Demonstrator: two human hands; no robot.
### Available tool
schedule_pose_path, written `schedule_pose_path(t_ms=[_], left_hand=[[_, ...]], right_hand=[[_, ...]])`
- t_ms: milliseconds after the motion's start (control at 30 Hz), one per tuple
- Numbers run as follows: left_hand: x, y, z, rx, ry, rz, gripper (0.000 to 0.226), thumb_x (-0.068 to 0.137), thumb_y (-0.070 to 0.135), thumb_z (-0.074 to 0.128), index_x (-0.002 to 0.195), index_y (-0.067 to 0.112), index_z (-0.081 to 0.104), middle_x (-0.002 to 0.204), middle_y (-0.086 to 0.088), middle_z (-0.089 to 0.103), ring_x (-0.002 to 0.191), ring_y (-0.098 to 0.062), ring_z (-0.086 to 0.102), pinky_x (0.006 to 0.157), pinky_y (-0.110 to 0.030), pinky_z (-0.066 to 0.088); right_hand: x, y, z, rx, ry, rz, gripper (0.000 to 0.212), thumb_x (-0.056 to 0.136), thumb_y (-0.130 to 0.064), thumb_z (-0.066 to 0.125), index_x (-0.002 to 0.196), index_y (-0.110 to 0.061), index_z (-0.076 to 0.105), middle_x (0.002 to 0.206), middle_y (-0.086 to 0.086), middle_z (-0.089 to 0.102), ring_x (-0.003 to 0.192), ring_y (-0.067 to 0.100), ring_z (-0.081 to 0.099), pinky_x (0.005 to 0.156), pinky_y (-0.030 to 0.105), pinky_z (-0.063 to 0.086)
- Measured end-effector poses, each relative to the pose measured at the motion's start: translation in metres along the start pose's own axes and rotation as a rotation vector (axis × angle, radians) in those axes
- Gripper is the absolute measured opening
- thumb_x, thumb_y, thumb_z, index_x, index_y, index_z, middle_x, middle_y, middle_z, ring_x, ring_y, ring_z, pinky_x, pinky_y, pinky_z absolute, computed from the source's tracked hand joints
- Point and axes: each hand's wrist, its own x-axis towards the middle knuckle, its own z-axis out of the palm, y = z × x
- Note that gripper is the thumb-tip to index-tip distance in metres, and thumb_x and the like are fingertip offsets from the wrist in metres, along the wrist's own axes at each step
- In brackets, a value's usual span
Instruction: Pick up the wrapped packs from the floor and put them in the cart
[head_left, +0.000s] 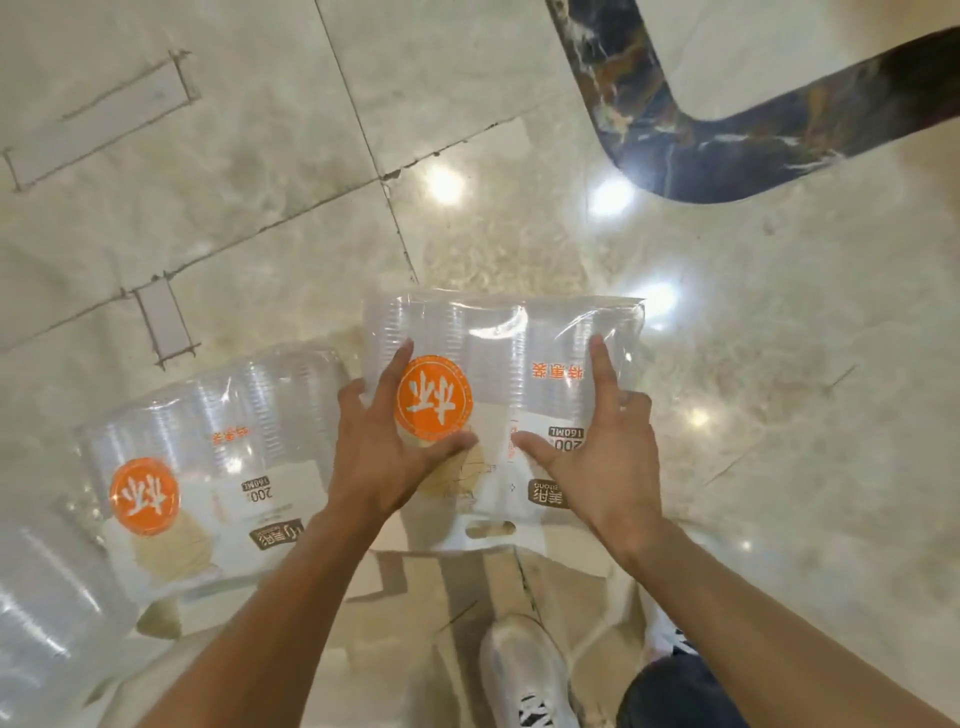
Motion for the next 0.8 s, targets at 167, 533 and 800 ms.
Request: schedule_pose_path(t_ms=[167, 533, 800], left_hand=[[-0.016, 0.029, 0.004, -0.032, 0.037, -0.006, 0.12, 0.056, 0.071, 0.087, 0.153, 0.059, 0.017, 0.148, -0.009, 0.026, 0.132, -0.025, 0.043, 0.104, -0.03, 0.036], [-0.134, 0.245, -0.12, -0.09, 0.093, 0.142, 0.119, 0.053, 0.075, 0.084, 0.15, 0.062, 0.016, 0.137, 0.0, 0.027, 0.115, -0.009, 0.037, 0.097, -0.027, 0.041], [-0.284, 0.476, -0.341, -0.087, 0.169, 0.378, 0.113, 0.053, 0.082, 0.079, 0.146, 0.068, 0.017, 0.133, -0.003, 0.029, 0.126, -0.027, 0.049, 0.106, -0.039, 0.046]], right_hand=[[0.001, -0.006, -0.028, 0.008, 0.041, 0.035, 0.122, 0.063, -0.079, 0.076, 0.152, -0.059, -0.005, 0.131, 0.014, 0.04, 0.112, 0.033, 0.055, 0.094, 0.045, 0.054], [-0.094, -0.109, -0.275, 0.041, 0.27, 0.035, 0.121, 0.06, -0.081, 0.073, 0.156, -0.052, 0.005, 0.121, 0.013, 0.042, 0.113, 0.031, 0.046, 0.103, 0.049, 0.047], [-0.247, -0.276, -0.538, 0.057, 0.523, -0.033, 0.115, 0.064, -0.093, 0.059, 0.156, -0.052, 0.002, 0.109, 0.008, 0.043, 0.099, 0.028, 0.048, 0.089, 0.044, 0.051]])
